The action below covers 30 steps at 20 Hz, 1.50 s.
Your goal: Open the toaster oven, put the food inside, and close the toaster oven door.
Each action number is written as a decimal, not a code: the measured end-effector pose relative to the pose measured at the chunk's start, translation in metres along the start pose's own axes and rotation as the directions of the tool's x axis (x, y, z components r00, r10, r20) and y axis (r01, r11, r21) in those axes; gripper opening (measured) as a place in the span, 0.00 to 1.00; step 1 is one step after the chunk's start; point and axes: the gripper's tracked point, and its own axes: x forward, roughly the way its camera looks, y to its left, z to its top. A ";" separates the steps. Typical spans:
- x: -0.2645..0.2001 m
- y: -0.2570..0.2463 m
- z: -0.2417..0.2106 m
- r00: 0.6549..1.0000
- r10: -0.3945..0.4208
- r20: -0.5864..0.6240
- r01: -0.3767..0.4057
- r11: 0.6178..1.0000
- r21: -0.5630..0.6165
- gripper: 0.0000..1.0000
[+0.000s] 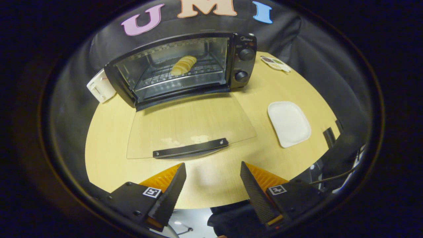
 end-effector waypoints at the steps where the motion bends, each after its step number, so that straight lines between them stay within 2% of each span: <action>1: 0.005 0.002 -0.002 1.000 0.006 -0.010 -0.006 1.000 -0.023 1.00; 4: 0.017 0.008 -0.007 0.999 0.023 -0.044 -0.026 0.997 -0.079 1.00; 8: 0.029 0.019 -0.001 0.997 0.070 -0.044 -0.073 0.995 -0.063 1.00; 14: 0.041 0.023 -0.005 0.992 0.078 -0.095 -0.091 0.985 -0.144 1.00; 19: 0.026 0.029 0.008 0.992 0.109 -0.062 -0.119 0.975 -0.187 0.99; 30: -0.009 0.028 0.044 0.984 0.176 0.032 -0.170 0.975 -0.142 0.99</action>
